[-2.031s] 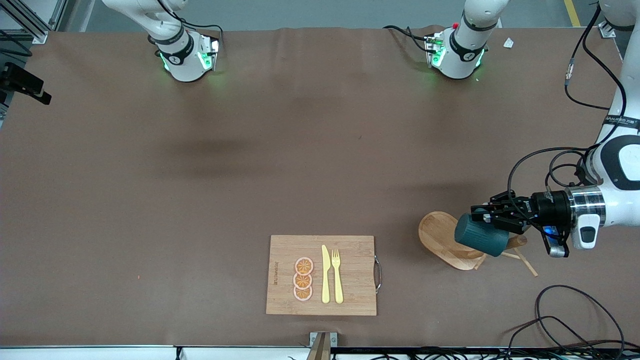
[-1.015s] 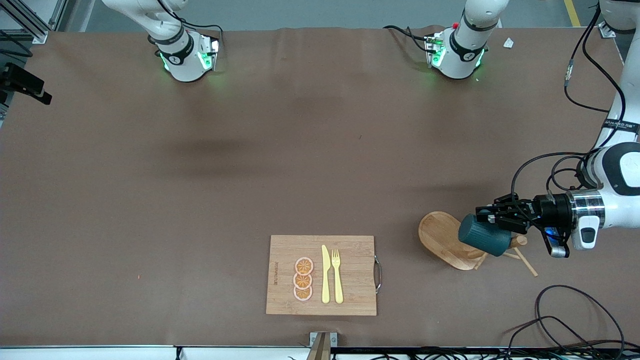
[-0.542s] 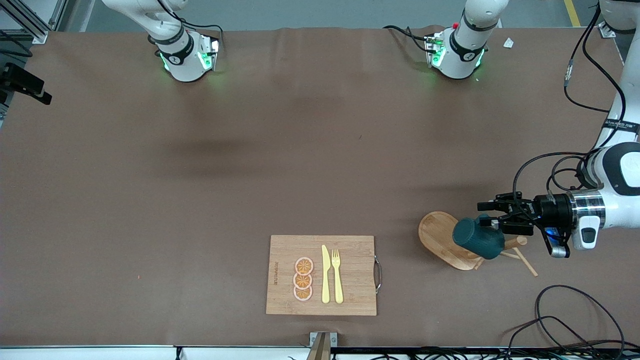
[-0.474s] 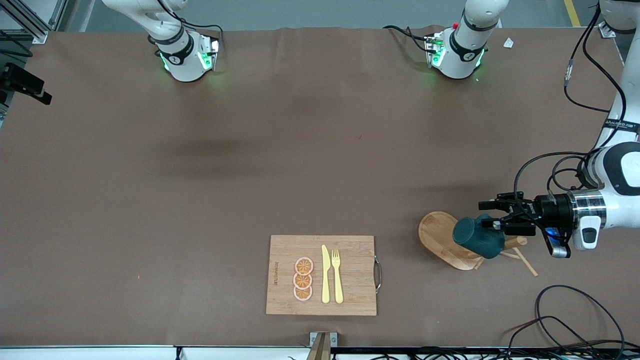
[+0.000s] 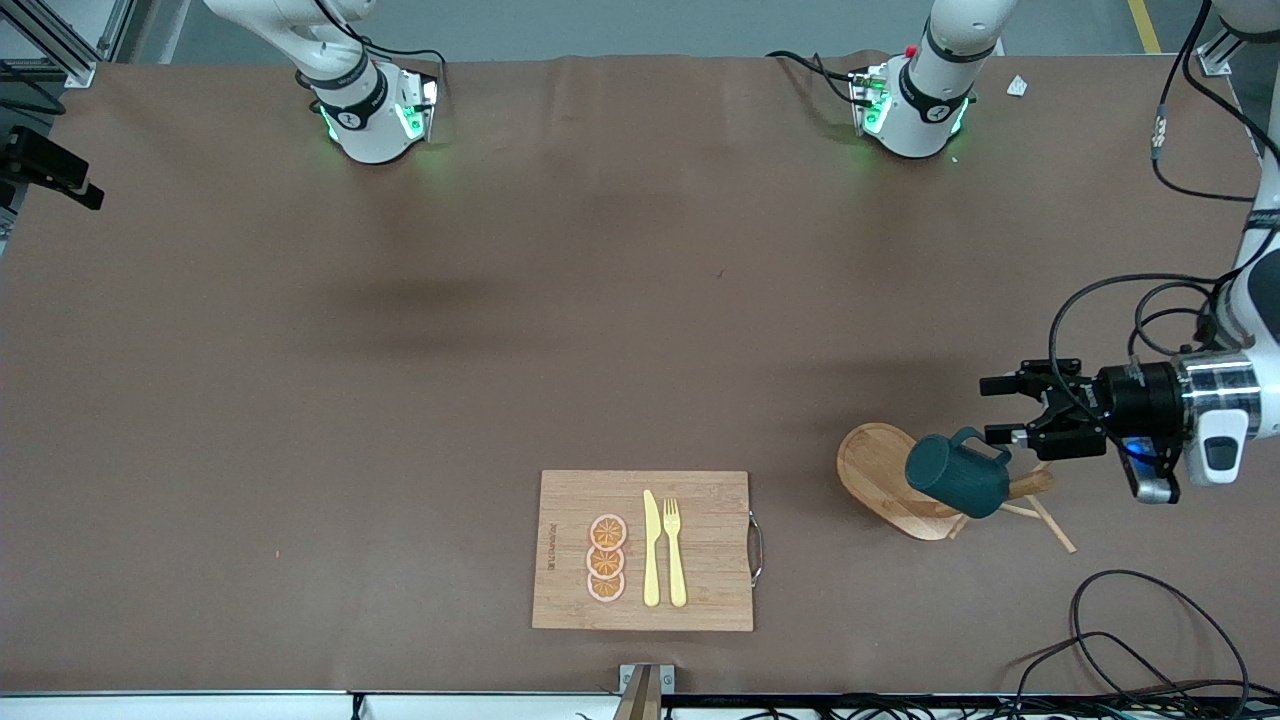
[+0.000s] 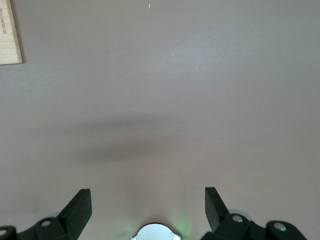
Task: Pass cup and hang on rack
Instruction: 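Open the left gripper and draw it back from the hung mug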
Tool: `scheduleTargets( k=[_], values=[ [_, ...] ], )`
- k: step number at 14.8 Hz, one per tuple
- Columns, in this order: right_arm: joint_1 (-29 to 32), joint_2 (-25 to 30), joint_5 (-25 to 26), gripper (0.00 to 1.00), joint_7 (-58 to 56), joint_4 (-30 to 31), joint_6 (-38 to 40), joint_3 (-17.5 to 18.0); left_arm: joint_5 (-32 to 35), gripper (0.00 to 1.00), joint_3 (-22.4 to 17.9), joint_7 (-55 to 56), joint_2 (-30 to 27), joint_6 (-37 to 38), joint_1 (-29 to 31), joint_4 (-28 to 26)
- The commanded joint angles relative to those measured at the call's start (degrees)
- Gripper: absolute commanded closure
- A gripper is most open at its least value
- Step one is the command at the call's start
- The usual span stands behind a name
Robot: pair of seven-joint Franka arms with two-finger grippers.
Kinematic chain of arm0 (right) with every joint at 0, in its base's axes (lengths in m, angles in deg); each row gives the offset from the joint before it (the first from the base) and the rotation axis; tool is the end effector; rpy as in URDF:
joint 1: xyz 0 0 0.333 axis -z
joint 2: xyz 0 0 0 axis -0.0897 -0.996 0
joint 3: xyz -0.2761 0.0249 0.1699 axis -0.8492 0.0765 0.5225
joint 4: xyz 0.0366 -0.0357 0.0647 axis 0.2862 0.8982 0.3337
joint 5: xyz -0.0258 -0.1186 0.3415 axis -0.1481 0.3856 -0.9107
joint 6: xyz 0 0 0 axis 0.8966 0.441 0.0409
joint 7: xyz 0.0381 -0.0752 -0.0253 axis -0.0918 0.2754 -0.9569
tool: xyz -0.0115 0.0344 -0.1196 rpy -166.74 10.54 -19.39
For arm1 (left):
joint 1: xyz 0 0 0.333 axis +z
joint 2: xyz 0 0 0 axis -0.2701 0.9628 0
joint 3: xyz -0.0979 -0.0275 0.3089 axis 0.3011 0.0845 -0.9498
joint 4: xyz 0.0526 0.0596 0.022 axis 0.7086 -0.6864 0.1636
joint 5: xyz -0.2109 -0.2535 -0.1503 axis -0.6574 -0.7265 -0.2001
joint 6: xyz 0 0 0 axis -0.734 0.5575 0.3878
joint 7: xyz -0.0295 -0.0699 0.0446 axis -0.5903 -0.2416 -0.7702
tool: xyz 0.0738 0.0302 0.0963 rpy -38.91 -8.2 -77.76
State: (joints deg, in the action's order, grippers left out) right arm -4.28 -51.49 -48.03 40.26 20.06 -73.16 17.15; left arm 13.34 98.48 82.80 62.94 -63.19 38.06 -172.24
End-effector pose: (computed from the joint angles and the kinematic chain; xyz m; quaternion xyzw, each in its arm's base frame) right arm 0.4617 -0.0588 0.6520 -0.9988 0.0360 0.0314 0.0073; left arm 0.6480 -0.0023 0.4495 0.8068 0.3264 -0.2188 0.4413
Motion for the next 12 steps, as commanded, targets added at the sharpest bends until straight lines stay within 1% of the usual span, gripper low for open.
scheduleTargets(
  k=[1,3,4,6,7,9,10,12],
  values=[
    [0.80,0.11,-0.09,0.00,0.12,0.22,-0.04,0.53,9.79,0.00,1.60,1.06,-6.29,5.79,0.15,2.88],
    [0.71,0.11,-0.09,0.00,0.12,0.22,-0.04,0.53,20.07,0.00,5.29,0.79,-7.18,10.44,0.32,4.47],
    [0.71,0.11,-0.09,0.00,0.12,0.22,-0.04,0.53,25.34,0.00,8.09,0.79,-7.18,12.90,0.50,5.61],
    [0.71,0.20,-0.09,0.00,0.12,0.22,0.05,0.53,33.09,0.00,12.58,0.70,-7.18,15.03,0.50,6.50],
    [0.71,0.11,-0.09,0.00,0.12,0.22,-0.04,0.53,35.91,0.00,14.95,0.79,-7.18,15.21,0.59,6.41],
    [0.71,0.11,-0.09,0.00,0.12,0.22,-0.04,0.53,39.53,0.00,17.87,0.70,-7.18,16.17,0.59,6.32],
    [0.71,0.11,-0.09,0.00,0.12,0.22,0.05,0.53,40.15,0.00,18.57,0.53,-7.18,16.96,0.67,6.32],
    [0.71,0.11,-0.09,0.00,0.12,0.22,-0.04,0.53,41.56,0.00,18.58,-2.53,-7.18,18.63,0.67,6.41]
  ],
)
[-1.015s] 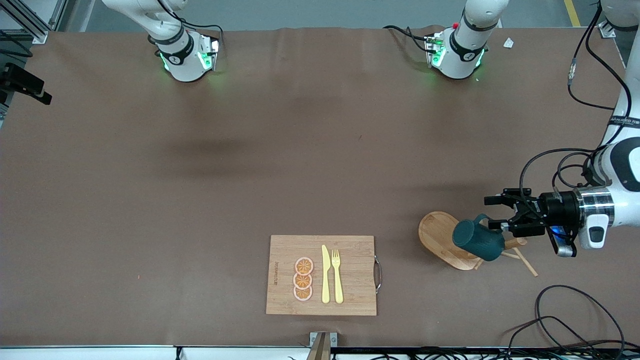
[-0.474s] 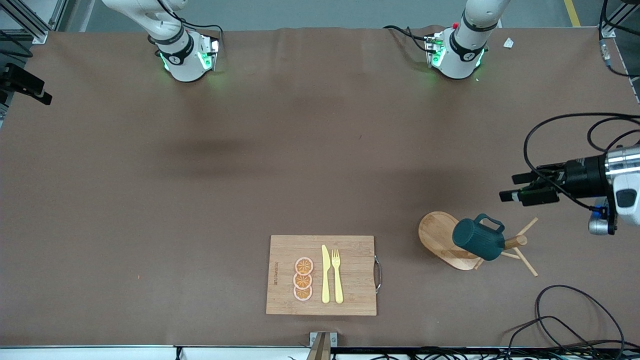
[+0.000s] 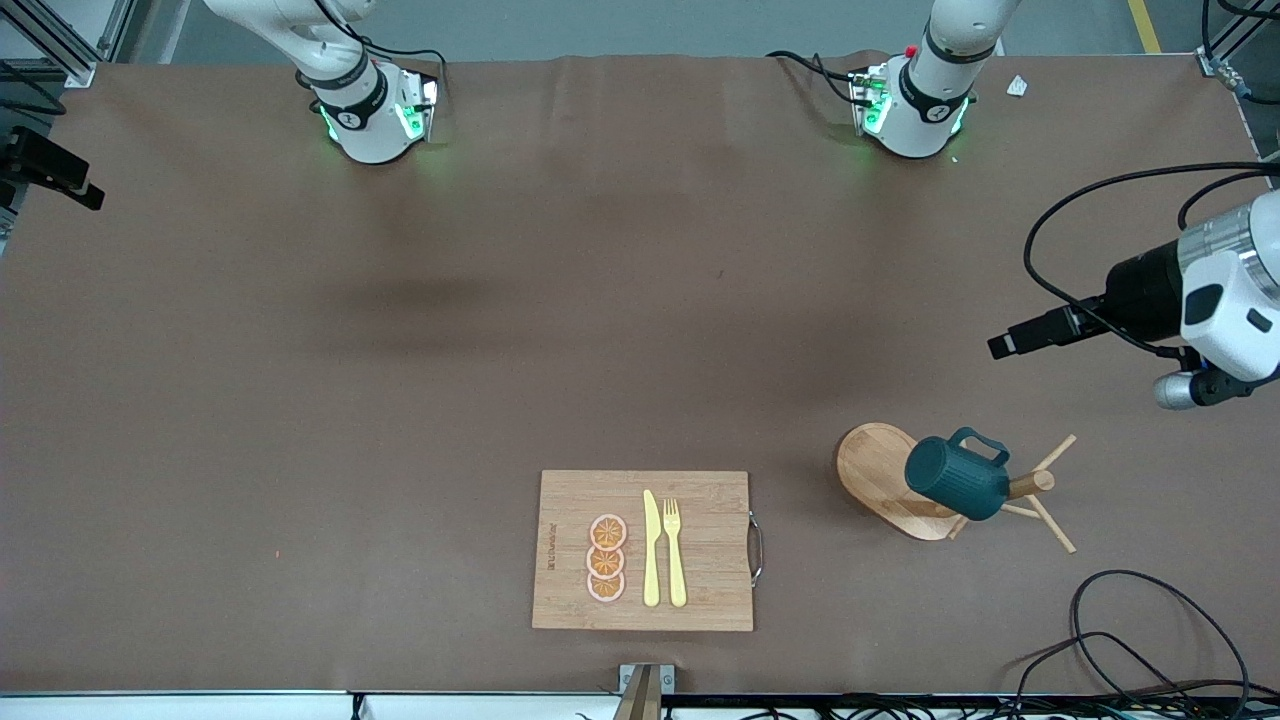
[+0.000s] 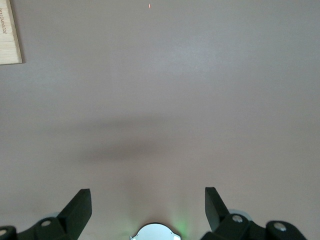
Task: Pass cup and hang on rack
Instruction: 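Open the left gripper and draw it back from the hung mug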
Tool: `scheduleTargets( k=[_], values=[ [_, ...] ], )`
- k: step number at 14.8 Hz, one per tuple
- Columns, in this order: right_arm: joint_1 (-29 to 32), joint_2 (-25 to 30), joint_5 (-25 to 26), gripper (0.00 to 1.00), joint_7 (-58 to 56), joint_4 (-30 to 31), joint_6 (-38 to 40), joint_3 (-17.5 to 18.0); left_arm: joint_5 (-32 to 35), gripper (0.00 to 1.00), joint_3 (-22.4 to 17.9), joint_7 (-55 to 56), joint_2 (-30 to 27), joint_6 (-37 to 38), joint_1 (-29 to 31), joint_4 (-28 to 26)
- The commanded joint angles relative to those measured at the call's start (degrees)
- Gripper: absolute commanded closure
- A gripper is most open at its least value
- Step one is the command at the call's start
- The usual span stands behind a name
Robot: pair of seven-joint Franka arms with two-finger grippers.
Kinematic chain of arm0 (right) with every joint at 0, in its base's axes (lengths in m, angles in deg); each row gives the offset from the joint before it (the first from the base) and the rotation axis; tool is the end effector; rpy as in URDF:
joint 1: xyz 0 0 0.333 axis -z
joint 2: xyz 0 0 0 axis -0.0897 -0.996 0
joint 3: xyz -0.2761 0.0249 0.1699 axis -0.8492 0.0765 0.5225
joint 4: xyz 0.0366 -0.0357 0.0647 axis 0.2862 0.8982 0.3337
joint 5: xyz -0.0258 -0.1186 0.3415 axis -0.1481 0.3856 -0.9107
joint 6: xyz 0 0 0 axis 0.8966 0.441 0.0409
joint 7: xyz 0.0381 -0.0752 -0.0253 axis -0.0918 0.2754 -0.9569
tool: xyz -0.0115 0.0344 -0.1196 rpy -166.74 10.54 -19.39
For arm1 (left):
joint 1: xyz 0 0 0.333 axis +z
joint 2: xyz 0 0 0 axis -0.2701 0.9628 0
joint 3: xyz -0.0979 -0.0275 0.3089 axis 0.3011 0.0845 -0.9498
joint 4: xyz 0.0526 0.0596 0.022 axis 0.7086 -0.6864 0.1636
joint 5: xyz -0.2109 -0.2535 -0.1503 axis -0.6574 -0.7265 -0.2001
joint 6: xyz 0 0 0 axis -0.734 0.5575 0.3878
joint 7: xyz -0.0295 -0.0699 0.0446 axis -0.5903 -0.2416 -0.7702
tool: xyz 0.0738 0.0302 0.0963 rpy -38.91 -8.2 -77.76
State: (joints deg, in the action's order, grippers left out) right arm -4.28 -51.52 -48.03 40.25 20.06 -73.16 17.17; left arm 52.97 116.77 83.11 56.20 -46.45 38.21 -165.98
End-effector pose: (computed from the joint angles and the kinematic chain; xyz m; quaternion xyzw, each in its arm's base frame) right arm 0.4619 -0.0586 0.6517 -0.9988 0.0357 0.0317 0.0072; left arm 0.5926 -0.0676 0.5707 0.9763 0.1423 -0.0495 0.1554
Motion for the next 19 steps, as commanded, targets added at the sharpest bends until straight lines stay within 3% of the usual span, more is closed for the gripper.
scheduleTargets(
  k=[1,4,8,13,19],
  values=[
    [0.71,0.13,-0.10,0.00,0.12,0.22,0.05,0.51,2.80,0.00,0.29,-5.04,-0.53,2.43,0.43,0.23],
    [0.71,0.13,-0.10,0.00,0.12,0.22,0.05,0.51,3.86,0.00,-0.06,-6.21,-0.53,4.27,-1.23,0.93],
    [0.71,0.13,-0.10,0.00,0.12,0.22,0.05,0.51,8.34,0.00,-2.60,-6.38,-0.36,8.85,-8.60,6.20],
    [0.63,0.13,-0.10,0.00,0.12,0.22,0.05,0.51,8.52,0.00,-6.12,-5.68,-0.44,10.70,-15.46,9.54],
    [0.54,0.13,-0.10,0.00,0.12,0.22,0.05,0.60,8.44,0.00,-15.34,-4.10,-0.62,7.53,-28.11,15.87]
  ],
)
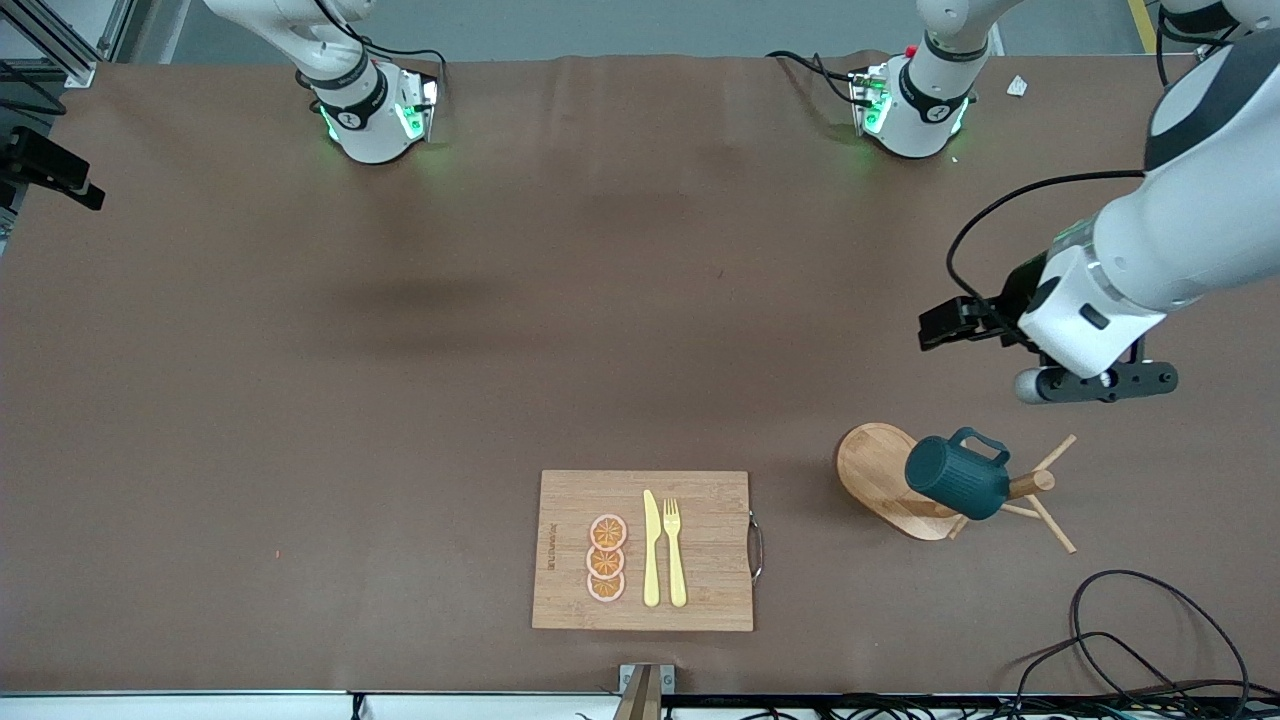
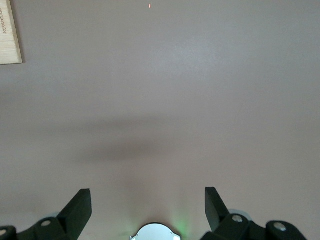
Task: Pass cup and hang on rack
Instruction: 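Open the left gripper and draw it back from the hung mug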
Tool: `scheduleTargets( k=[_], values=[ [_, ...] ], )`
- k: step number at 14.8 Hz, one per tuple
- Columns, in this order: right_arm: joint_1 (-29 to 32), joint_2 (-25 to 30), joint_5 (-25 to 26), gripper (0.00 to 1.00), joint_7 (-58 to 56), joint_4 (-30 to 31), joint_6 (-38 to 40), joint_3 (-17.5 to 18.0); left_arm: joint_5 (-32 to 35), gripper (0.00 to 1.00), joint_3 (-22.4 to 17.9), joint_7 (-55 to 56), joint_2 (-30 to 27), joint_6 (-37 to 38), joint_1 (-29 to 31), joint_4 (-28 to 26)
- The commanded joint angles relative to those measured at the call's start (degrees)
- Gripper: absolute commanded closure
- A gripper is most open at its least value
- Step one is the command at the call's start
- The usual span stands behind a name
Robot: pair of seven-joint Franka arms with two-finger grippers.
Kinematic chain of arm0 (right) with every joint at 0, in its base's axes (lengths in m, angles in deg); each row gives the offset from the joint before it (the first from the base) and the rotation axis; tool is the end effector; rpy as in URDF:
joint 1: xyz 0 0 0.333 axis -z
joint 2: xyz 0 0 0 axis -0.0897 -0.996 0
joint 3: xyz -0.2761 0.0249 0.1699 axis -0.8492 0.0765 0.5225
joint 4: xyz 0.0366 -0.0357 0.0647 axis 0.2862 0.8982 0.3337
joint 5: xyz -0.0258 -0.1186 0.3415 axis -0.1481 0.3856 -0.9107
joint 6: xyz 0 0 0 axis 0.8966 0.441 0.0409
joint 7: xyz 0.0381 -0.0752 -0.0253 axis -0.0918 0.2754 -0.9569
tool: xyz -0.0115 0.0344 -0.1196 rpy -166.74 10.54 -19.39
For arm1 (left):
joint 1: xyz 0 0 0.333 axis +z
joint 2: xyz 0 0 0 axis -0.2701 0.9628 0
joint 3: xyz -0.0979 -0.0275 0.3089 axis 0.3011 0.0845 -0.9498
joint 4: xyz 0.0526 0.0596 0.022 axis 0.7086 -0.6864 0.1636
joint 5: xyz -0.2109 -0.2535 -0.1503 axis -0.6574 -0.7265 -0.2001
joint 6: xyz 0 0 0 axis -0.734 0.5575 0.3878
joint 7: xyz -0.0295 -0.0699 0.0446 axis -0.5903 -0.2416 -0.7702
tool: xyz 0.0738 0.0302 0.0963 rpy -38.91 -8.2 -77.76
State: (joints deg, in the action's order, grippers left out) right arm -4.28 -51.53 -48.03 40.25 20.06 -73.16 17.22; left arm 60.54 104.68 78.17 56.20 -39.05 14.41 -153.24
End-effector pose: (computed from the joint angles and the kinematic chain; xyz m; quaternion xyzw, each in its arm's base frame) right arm 0.4620 -0.0582 0.6517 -0.9988 0.0353 0.0318 0.0072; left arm 0.6058 -0.1690 0.5684 0.9962 0.0385 -0.0358 0.0688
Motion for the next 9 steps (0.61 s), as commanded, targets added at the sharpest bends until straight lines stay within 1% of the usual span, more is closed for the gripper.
scheduleTargets(
  k=[1,3,7,8,9],
  values=[
    [0.54,0.14,-0.10,0.00,0.13,0.22,0.05,0.55,0.52,0.00,-3.35,2.67,-1.76,0.13,-4.06,2.88],
    [0.54,0.14,-0.10,0.00,0.13,0.22,0.05,0.55,0.51,0.00,-3.00,3.66,-2.91,-0.74,-3.88,2.27],
    [0.45,0.14,-0.10,0.00,0.13,0.22,0.05,0.55,0.51,0.00,-3.00,2.25,-2.82,-1.19,-3.18,2.09],
    [0.45,0.14,-0.10,0.00,0.13,0.22,0.05,0.55,0.51,0.00,-3.09,1.82,-2.91,-1.19,-3.01,2.18],
    [0.45,0.23,-0.10,0.00,0.13,0.22,0.05,0.55,0.25,0.00,-3.96,0.85,-4.30,-1.19,-3.35,2.18]
  ],
)
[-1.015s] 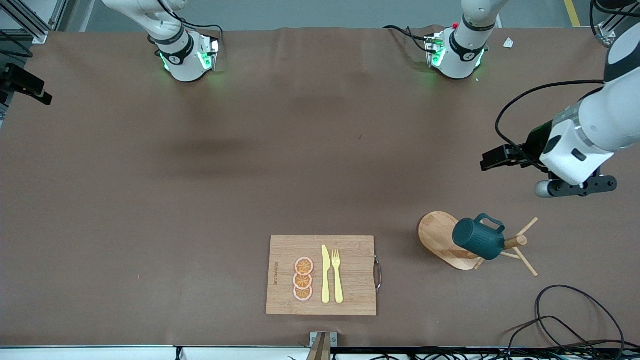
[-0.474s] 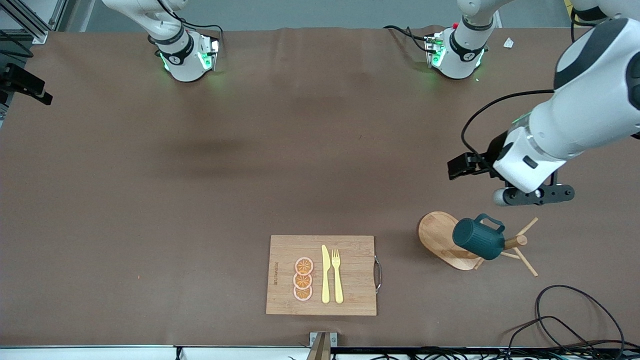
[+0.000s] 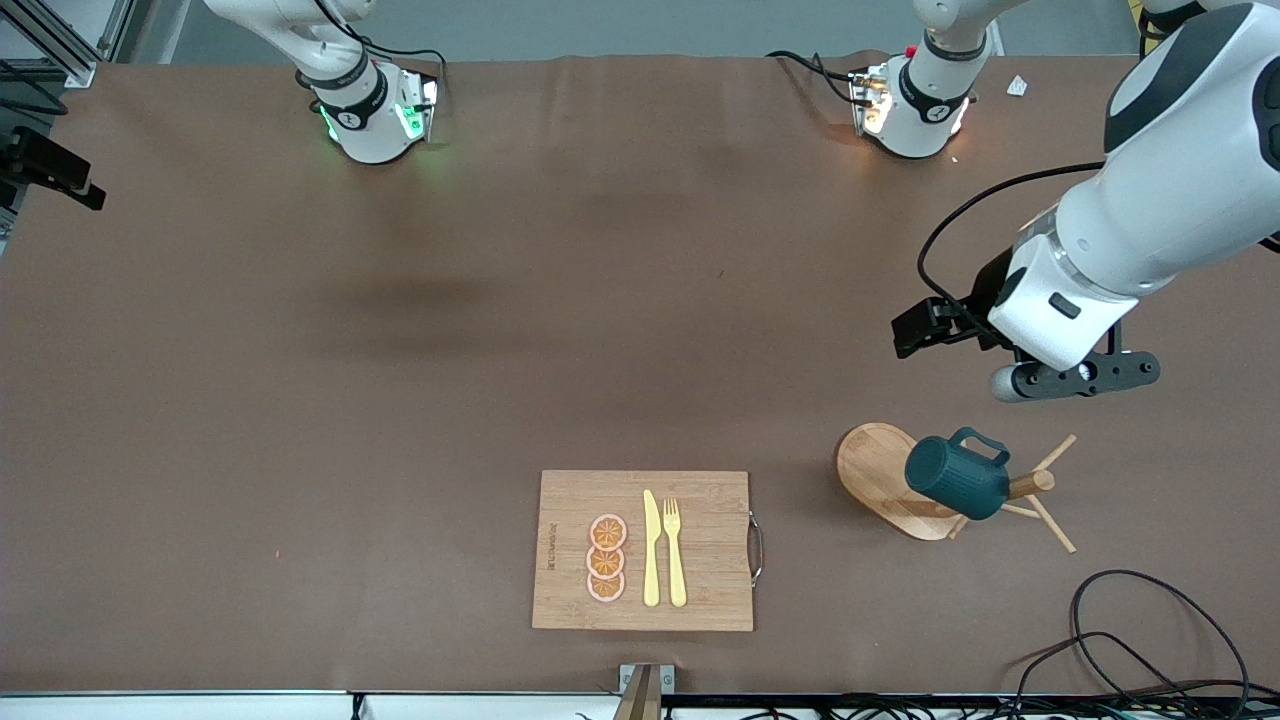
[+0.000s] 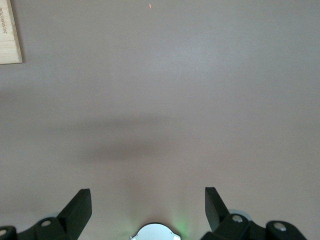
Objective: Pass cup and hang on rack
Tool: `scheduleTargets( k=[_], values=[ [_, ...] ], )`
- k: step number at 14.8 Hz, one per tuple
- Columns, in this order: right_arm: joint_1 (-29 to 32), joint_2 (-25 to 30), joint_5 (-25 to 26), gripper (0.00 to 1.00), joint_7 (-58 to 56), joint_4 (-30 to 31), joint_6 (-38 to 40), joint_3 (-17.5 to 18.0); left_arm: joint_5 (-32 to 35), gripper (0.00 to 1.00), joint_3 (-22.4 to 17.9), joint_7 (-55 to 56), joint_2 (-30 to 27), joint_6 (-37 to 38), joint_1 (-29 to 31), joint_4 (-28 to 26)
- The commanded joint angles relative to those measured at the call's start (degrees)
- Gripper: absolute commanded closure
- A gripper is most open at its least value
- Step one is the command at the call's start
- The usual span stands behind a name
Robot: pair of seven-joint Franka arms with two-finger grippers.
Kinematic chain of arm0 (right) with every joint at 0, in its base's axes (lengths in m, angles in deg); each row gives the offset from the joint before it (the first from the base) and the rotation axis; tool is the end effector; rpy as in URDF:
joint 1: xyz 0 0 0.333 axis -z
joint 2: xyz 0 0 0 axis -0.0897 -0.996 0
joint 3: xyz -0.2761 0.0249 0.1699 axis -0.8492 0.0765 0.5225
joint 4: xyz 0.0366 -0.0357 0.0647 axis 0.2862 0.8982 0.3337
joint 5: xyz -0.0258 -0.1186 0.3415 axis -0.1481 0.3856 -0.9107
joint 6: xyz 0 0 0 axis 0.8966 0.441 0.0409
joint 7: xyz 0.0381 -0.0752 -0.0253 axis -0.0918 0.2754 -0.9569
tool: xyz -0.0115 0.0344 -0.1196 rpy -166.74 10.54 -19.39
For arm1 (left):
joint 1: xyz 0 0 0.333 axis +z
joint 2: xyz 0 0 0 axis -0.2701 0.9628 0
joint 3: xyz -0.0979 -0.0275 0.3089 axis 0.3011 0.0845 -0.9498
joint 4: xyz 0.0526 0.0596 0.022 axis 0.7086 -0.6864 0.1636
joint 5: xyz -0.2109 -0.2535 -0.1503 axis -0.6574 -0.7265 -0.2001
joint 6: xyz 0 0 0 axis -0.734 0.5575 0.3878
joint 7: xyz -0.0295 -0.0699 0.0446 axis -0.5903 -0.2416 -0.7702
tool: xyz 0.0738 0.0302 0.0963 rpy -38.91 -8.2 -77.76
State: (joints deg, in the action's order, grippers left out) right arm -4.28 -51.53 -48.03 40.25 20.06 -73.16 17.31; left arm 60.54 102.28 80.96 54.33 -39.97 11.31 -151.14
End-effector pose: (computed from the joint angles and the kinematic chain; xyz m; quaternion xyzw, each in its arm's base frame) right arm 0.4621 -0.0574 0.6517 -0.9989 0.0345 0.0318 0.0070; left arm 0.6043 -0.1837 0.5861 0.9959 0.0624 -0.0107 0.0648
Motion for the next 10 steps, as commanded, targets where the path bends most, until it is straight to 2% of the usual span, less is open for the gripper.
scheduleTargets(
  k=[1,5,8,10],
  values=[
    [0.45,0.15,-0.10,0.00,0.13,0.21,0.05,0.46,-1.06,0.00,-4.96,-3.60,-5.32,-0.70,-1.56,-0.02],
    [0.45,0.15,-0.10,0.00,0.13,0.21,-0.04,0.55,-16.33,0.00,-28.14,-8.69,-13.07,-2.90,-13.24,-0.19],
    [0.36,0.24,-0.10,0.00,0.13,0.13,-0.04,0.55,-21.09,0.00,-38.01,-16.07,-15.71,-2.99,-17.73,-0.81],
    [0.36,0.24,-0.10,0.00,0.13,0.13,0.05,0.64,-25.31,0.00,-48.88,-21.17,-17.91,-2.99,-23.26,-1.51]
  ],
)
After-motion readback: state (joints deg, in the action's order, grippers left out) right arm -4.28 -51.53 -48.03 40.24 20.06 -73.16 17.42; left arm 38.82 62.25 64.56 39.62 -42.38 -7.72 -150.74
